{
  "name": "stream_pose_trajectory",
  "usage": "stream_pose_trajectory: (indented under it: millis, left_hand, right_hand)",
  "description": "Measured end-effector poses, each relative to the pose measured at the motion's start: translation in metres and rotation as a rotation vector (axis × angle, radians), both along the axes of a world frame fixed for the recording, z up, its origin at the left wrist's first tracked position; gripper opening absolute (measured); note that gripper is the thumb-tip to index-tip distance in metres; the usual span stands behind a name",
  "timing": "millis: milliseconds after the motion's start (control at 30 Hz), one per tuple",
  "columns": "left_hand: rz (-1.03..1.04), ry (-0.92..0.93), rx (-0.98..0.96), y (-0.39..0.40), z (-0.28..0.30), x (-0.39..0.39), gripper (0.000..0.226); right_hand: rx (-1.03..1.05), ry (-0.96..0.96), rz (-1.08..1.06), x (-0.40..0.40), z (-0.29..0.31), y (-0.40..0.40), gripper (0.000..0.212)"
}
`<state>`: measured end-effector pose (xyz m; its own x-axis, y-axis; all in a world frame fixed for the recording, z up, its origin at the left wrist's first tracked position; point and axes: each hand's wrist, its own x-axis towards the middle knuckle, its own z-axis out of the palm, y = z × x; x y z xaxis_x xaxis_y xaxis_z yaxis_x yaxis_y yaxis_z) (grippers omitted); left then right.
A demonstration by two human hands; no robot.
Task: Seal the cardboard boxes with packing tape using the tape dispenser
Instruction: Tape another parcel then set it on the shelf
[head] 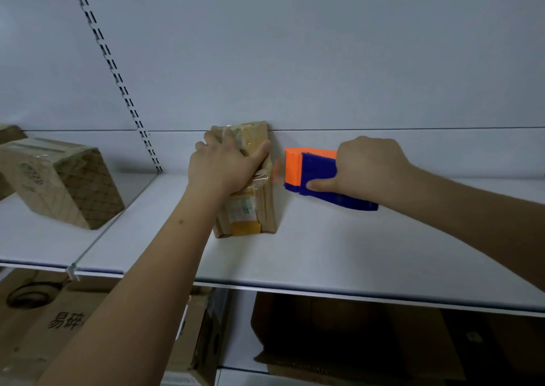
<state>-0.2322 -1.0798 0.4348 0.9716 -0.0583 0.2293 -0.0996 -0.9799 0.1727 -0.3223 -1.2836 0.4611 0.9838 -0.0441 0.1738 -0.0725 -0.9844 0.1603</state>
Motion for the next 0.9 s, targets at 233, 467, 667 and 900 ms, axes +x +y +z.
stream_pose_trajectory:
  millis: [233,467,667,900]
  left_hand:
    - [-0.049,-0.011,-0.02,0.008,-0.002,-0.008,0.095]
    - [-0.146,0.037,-0.065,0.002,0.01,0.003,0.086]
    - [-0.262,0.07,0.111,-0.012,0.004,-0.027,0.072]
    - [-0.151,0.011,0.212,-0.039,-0.007,-0.026,0.085]
  right_hand:
    - [-0.116,-0.066,-0.141,0.006,-0.017,-0.049,0.062]
    - [0.165,-0.157,-0.152,-0.008,-0.025,-0.068,0.072]
    - [0.346,-0.27,-0.115,-0.019,-0.063,-0.078,0.067]
    - [0.483,-0.317,0.0,-0.019,-0.085,-0.072,0.087]
